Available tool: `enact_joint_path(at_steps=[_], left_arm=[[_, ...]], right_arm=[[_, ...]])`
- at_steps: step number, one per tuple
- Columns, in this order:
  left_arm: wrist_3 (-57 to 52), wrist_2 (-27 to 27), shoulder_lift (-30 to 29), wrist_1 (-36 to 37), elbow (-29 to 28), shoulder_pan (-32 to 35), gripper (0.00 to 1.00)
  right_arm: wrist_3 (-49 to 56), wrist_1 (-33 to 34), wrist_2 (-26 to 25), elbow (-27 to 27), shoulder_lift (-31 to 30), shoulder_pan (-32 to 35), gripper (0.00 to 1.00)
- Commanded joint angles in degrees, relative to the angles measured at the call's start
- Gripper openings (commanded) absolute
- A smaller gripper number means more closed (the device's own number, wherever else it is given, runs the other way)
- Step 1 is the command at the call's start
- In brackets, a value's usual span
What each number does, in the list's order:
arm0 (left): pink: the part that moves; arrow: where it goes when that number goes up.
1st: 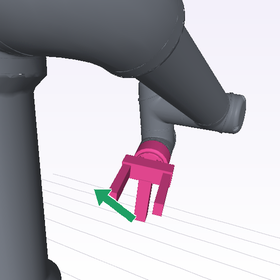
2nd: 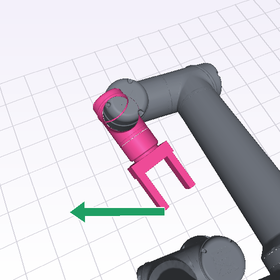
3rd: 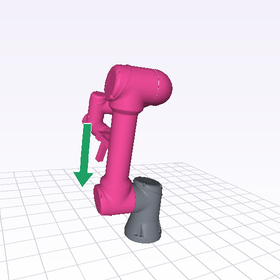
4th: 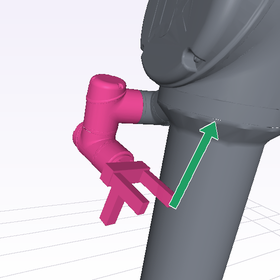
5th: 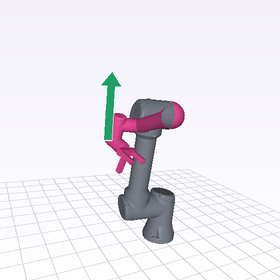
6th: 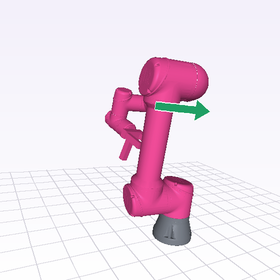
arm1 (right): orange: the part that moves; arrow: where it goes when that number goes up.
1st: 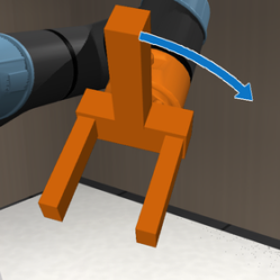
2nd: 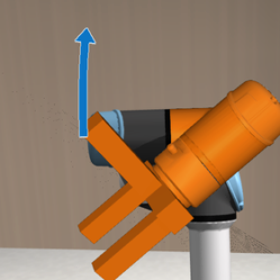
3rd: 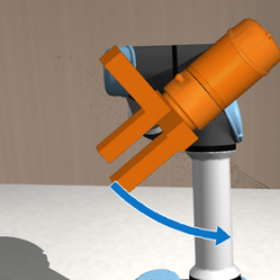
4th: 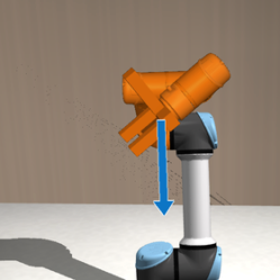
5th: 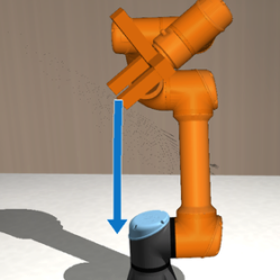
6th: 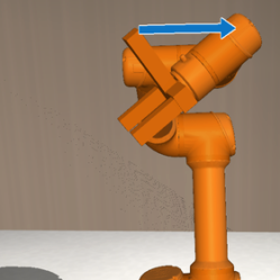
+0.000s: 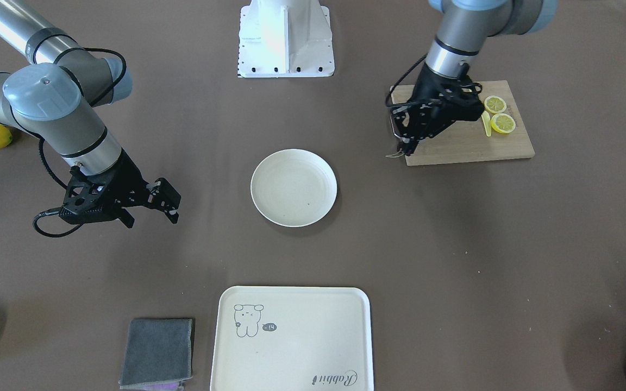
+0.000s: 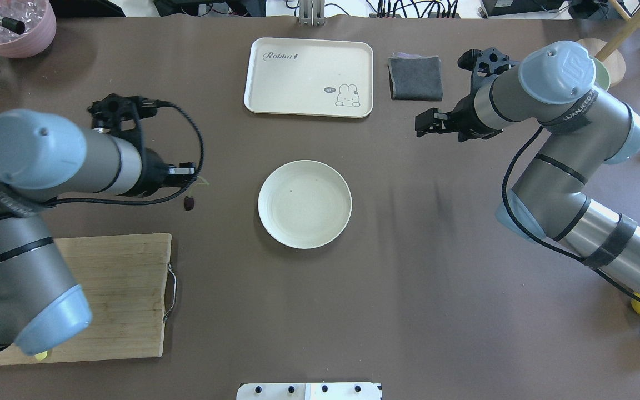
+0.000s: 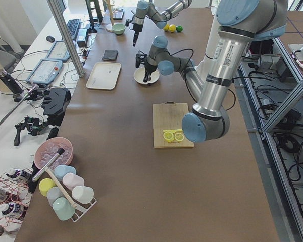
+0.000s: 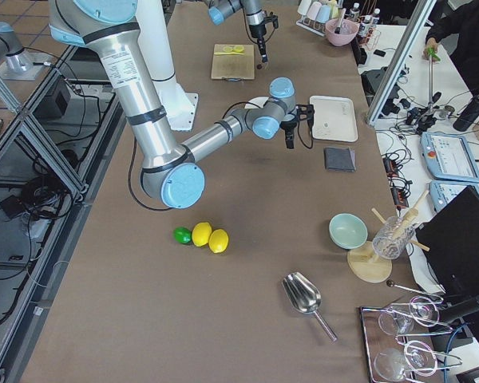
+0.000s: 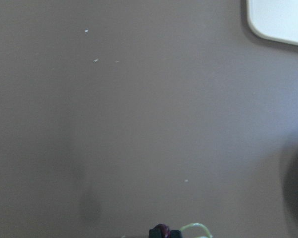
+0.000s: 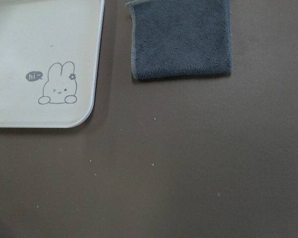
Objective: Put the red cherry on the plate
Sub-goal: 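Lift the cherry with the left gripper and carry it over the white plate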
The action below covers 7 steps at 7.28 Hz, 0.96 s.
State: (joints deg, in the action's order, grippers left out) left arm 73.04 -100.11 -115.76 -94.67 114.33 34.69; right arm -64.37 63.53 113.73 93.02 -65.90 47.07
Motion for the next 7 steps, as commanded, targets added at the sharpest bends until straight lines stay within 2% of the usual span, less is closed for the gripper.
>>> enact_joint_path(at_steps=[1,2,4,5,6,7], left_arm=[[5.51,6.12,-14.18,5.20,-8.64,-6.97,0.00],[6.75,8.85,-18.06,4.94,-13.39,-9.62,0.00],[7.91,11.60,-20.99,-2.67,-24.45,-10.70,0.00],[7.82,11.69,-20.56,-3.76,-25.64,-10.61,0.00],[7.30,11.60,-19.95,-3.77,-25.65,-10.61,0.21],[7.21,12.39,-19.68,-3.68,-25.74,-10.61,0.97]], right_arm=[[-0.05,0.02,-0.09,-0.21,-0.01,0.12,1.00],[-0.05,0.02,-0.09,-0.21,-0.10,0.21,1.00],[-0.05,0.02,-0.09,-0.21,-0.28,0.56,1.00],[-0.23,-0.07,-0.09,-0.21,-0.19,0.56,1.00],[-0.32,-0.07,-0.09,-0.12,-0.19,0.56,1.00],[-0.32,-0.07,0.00,-0.03,-0.10,0.91,1.00]])
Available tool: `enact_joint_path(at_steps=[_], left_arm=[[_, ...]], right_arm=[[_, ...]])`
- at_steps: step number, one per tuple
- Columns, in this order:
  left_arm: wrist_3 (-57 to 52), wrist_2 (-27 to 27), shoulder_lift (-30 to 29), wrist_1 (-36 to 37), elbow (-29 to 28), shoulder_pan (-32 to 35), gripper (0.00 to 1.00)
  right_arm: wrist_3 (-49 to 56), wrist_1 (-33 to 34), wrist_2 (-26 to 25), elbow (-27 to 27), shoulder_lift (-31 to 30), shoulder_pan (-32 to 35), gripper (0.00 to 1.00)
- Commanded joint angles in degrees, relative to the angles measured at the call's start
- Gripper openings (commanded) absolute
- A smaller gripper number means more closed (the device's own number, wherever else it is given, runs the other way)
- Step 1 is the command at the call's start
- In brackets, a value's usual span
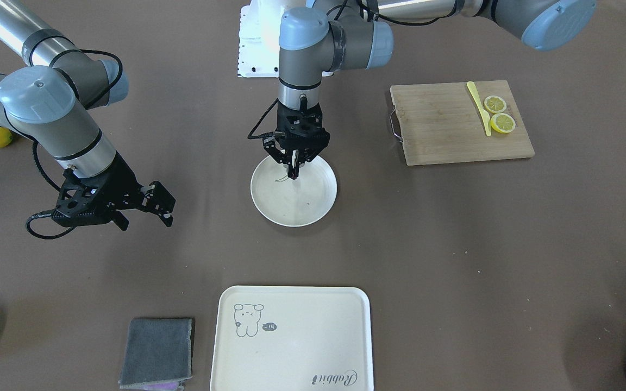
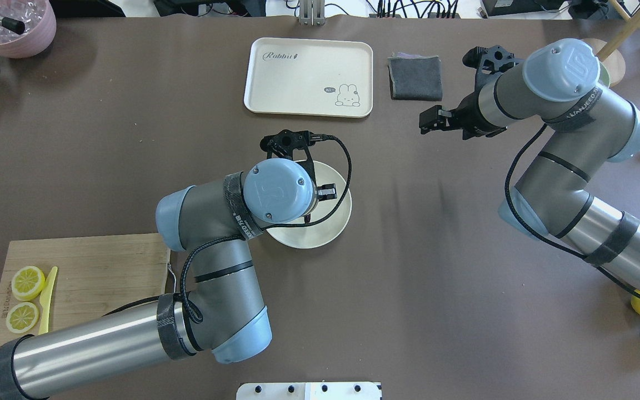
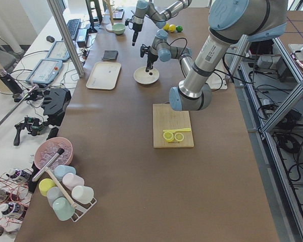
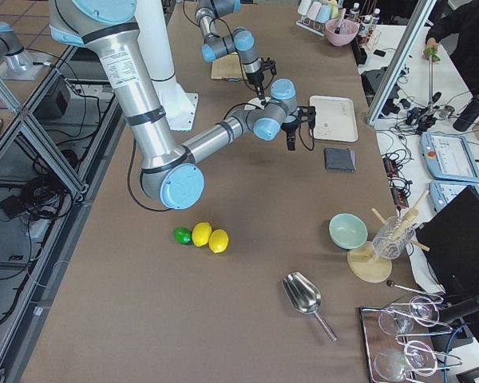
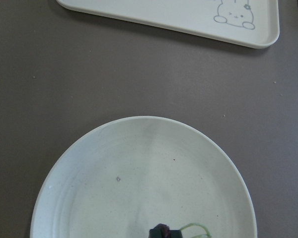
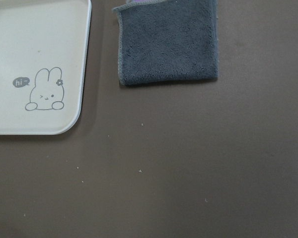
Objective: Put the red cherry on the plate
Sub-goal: 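Lift the cherry with the left gripper and carry it over the white plate, then open the left gripper to drop the cherry onto the white plate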
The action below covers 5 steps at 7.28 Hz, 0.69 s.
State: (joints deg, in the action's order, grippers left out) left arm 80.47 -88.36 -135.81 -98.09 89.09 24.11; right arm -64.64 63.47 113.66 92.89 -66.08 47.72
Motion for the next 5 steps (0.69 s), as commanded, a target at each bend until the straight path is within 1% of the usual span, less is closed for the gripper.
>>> enact_joint_path(at_steps=[1,2,3,4,5], left_arm=[[-0.57,5.08,1.59,-0.26,0.46,-0.12,0.98],[-2.93,6.43,2.65,0.00,4.21,-0.03,0.98],[-7.30,6.62,6.40,0.09,9.47,0.40,0.98],[-12.65,6.36,9.05,0.70,13.26,3.10,0.98],[-20.10,4.61,11.34,1.14,14.43,6.70,0.98]], right_arm=[[0.04,0.07,0.42,0.10,0.16,0.97,1.00],[0.65,0.42,0.95,0.01,0.16,1.76,1.00],[1.00,1.04,3.47,0.01,-0.10,3.77,1.00],[3.44,3.83,8.63,0.27,-1.76,8.40,1.00],[11.82,5.42,9.90,0.88,-5.25,11.75,1.00]])
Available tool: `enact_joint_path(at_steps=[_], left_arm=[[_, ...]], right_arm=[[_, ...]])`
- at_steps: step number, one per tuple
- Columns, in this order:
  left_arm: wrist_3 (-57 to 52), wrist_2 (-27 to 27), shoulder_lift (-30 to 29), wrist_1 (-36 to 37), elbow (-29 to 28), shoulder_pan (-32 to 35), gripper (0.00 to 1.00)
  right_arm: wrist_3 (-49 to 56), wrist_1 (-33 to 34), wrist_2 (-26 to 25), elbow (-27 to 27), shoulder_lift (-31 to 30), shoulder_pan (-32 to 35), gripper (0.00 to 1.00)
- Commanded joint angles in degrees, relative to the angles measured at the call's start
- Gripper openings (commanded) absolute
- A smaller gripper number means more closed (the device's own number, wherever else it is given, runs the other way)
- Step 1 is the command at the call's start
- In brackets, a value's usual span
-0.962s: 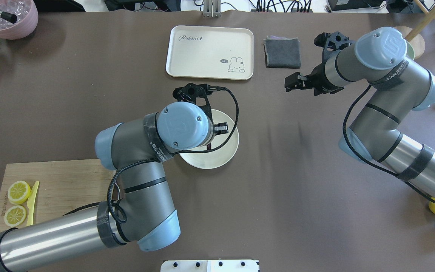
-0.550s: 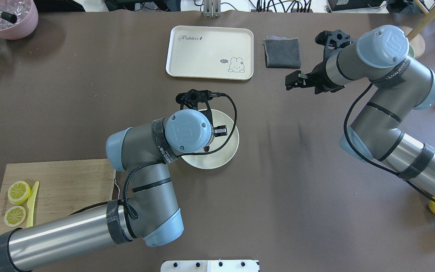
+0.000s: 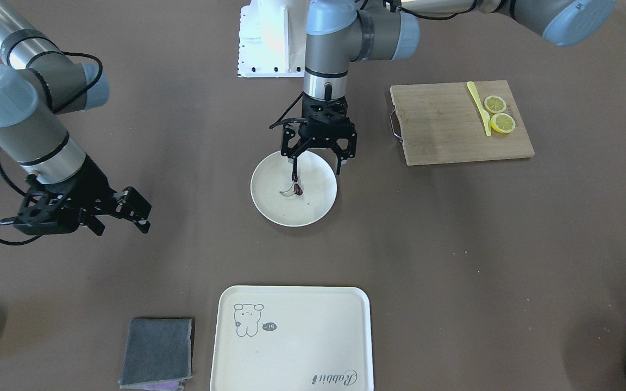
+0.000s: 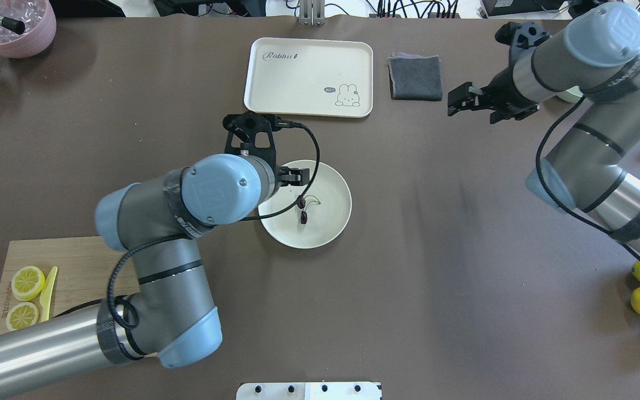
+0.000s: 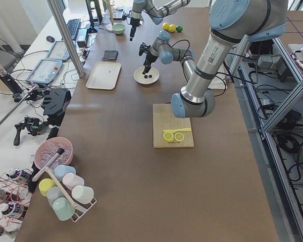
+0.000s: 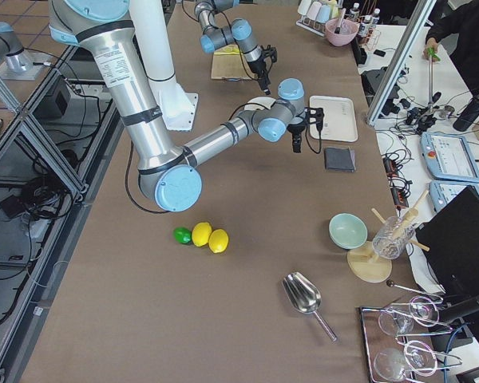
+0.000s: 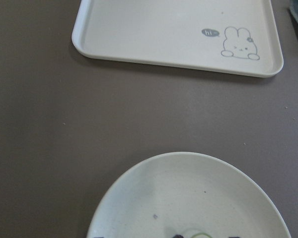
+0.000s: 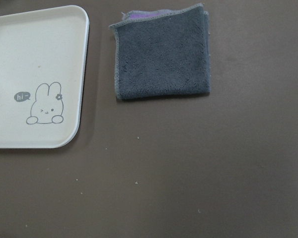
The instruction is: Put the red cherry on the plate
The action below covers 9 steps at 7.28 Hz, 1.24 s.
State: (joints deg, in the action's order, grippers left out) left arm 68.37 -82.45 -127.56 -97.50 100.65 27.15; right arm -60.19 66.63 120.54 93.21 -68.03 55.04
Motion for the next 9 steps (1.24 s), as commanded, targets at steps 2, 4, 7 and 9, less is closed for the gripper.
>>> enact_joint_path(at_steps=[2,4,7,9], left_arm=[[-22.58,-11.09,7.31,0.47,3.23,14.37,0.98],[-36.49,-20.95,13.36,-0.23,4.90,26.40,0.98],[-41.83,-27.77,18.92,-0.32,2.10,38.75,0.98],[-42.18,-27.85,24.62,-0.15,1.05,42.88,0.98]], right_arm=[[22.23,10.05,3.83,0.03,-7.28,10.85,1.00],[37.18,16.49,4.44,-2.67,-10.88,19.27,1.00],[61.78,18.19,9.89,-15.74,-11.16,32.20,1.00],[66.17,18.36,10.59,-18.77,-12.21,36.18,1.00]])
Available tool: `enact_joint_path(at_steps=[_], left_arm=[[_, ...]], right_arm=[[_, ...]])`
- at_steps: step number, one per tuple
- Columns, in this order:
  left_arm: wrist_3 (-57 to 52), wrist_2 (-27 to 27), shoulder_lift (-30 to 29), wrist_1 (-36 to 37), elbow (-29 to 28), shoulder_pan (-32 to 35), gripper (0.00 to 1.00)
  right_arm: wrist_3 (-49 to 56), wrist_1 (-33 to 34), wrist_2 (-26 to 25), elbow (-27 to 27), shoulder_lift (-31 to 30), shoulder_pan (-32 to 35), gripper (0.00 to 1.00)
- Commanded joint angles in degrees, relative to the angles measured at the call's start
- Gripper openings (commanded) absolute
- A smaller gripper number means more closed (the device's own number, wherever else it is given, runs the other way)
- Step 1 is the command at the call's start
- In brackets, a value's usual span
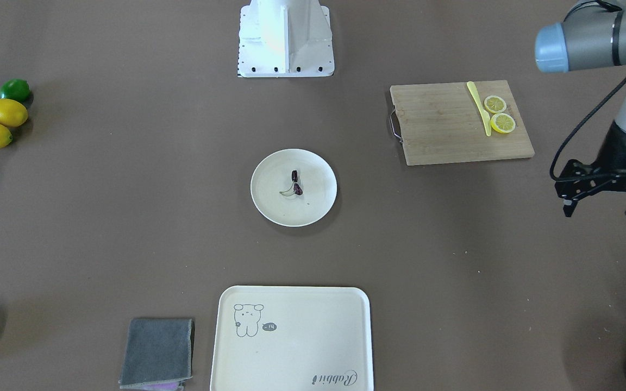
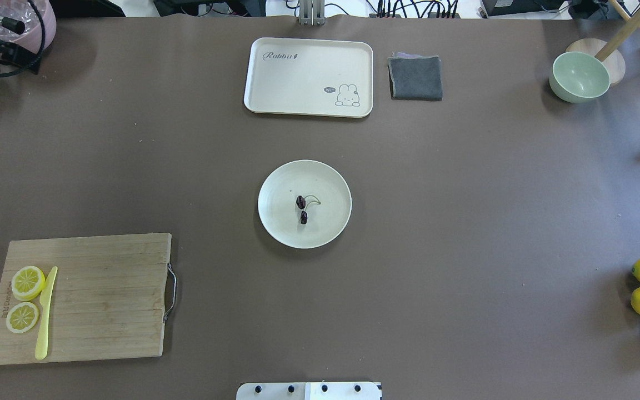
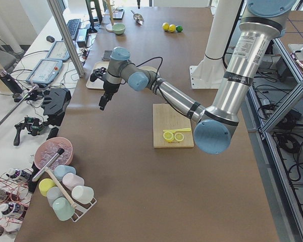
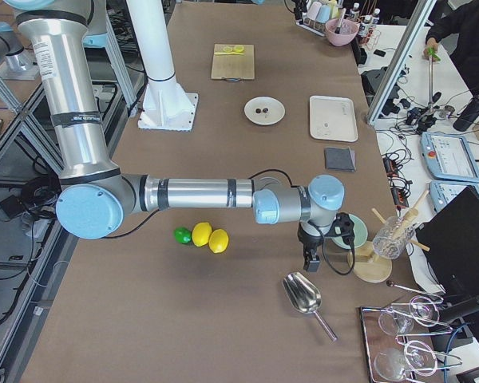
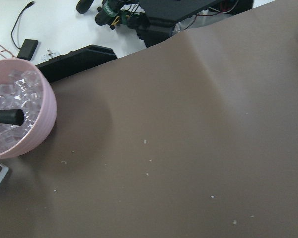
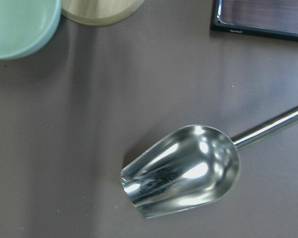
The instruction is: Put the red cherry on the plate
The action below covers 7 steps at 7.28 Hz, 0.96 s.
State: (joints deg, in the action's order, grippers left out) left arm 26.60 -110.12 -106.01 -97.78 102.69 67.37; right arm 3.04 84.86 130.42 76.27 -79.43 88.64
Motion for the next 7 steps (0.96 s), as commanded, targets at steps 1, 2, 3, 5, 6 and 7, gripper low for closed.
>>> enact_joint_path(at_steps=[1,2,3,5,6,7], left_arm=[[-7.46,-1.93,4.57,0.14,-2.30,4.68,0.98],[-11.97,-8.82,5.20,0.14,-4.66,9.05,0.98],[-12.01,-14.98,6.25,0.05,-5.73,12.66,0.98],[-14.28,-19.33,9.50,0.48,-5.83,17.86,0.98],[-18.04,-20.22,11.42,0.40,-6.44,19.45,0.98],[-19.21,-20.23,12.05,0.49,-7.14,20.51,0.98]], right_arm=[[3.02,0.13,1.58,-1.47,-1.34,3.64,1.00],[2.94,1.09,1.94,-0.86,-1.26,3.91,1.00],[2.85,5.19,1.94,1.67,-0.65,3.91,1.00],[2.06,14.24,2.03,9.65,-0.90,3.91,1.00],[1.97,14.81,2.98,10.47,-1.34,3.91,1.00],[1.97,14.38,3.08,9.87,-1.61,3.82,1.00]])
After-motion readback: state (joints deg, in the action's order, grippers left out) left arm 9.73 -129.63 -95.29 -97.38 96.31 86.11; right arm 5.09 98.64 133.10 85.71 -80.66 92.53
